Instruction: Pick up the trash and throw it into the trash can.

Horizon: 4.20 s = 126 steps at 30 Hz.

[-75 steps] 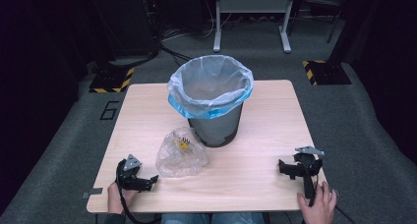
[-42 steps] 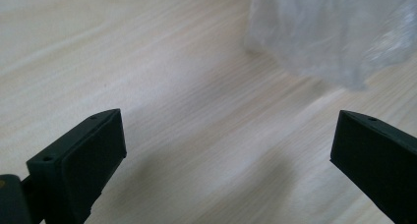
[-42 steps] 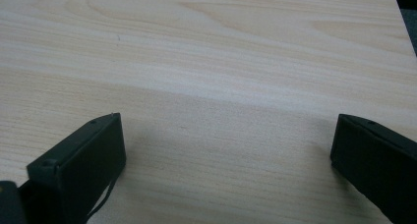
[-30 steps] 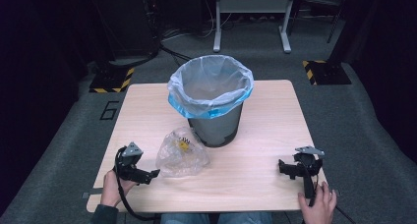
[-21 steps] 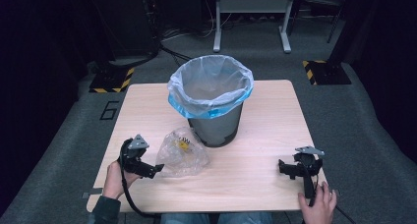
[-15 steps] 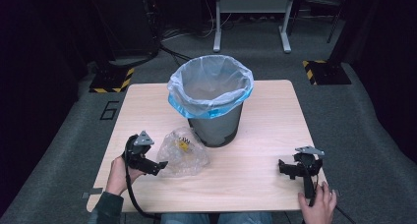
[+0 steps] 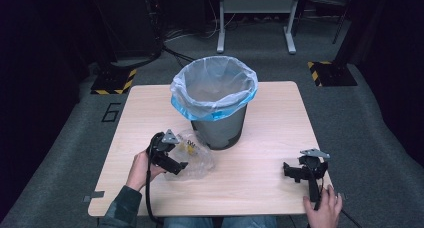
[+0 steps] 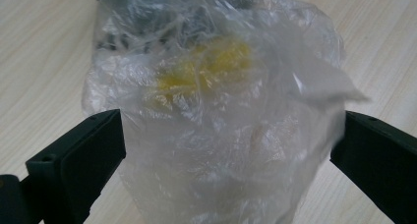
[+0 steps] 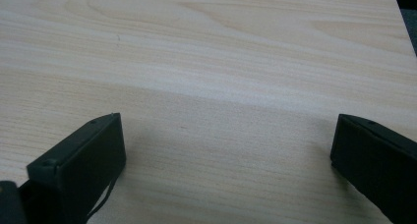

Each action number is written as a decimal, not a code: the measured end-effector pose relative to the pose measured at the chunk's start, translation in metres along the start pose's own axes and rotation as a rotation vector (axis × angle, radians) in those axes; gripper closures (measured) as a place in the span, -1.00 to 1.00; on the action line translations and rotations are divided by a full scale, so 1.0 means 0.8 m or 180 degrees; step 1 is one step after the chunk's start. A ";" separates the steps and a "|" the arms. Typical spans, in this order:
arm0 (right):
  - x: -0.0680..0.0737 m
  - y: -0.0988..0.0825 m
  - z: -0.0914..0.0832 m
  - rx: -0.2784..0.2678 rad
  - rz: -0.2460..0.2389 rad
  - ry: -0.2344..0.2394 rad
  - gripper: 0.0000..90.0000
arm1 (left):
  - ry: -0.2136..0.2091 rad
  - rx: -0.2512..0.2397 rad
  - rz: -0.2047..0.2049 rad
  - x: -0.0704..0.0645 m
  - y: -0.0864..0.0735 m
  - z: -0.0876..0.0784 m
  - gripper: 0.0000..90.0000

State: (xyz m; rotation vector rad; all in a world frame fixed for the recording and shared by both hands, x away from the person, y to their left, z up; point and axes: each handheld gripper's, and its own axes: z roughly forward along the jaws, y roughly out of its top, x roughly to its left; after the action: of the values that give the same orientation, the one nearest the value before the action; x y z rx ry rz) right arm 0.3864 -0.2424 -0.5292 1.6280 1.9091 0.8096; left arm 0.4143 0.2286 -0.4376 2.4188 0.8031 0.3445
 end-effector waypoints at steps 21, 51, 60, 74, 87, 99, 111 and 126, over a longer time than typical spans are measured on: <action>0.000 0.000 0.000 0.0001 -0.0001 -0.0009 -1.00 | 0.0185 0.0216 -0.0070 -0.021 0.004 0.095 -0.68; 0.000 0.000 0.000 0.0000 -0.0001 -0.0008 -1.00 | 0.0249 0.0081 -0.0278 0.002 -0.029 0.053 0.85; 0.000 0.000 0.000 0.0000 -0.0002 -0.0007 -1.00 | 0.0227 0.0102 -0.0344 0.013 -0.043 0.026 0.85; 0.000 0.000 0.000 0.0003 -0.0002 -0.0004 -1.00 | 0.0243 0.0059 -0.0336 0.020 -0.050 -0.014 0.84; 0.000 0.000 0.000 0.0001 -0.0003 -0.0004 -1.00 | 0.0124 -0.0021 -0.0374 0.029 -0.045 -0.045 0.84; 0.000 0.000 0.000 0.0000 -0.0001 -0.0008 -1.00 | 0.0048 -0.0026 -0.0353 0.037 -0.033 -0.072 0.84; 0.000 0.000 0.000 0.0000 -0.0002 -0.0008 -1.00 | -0.0056 -0.0045 -0.0297 0.039 -0.020 -0.088 0.84; 0.000 0.000 0.000 0.0001 -0.0002 -0.0007 -1.00 | -0.0121 -0.0050 -0.0211 0.040 0.001 -0.108 0.83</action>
State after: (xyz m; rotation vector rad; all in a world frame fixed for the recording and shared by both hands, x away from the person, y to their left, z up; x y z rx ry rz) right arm 0.3864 -0.2424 -0.5293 1.6277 1.9080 0.8070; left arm 0.4055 0.2851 -0.3655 2.3709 0.8583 0.2774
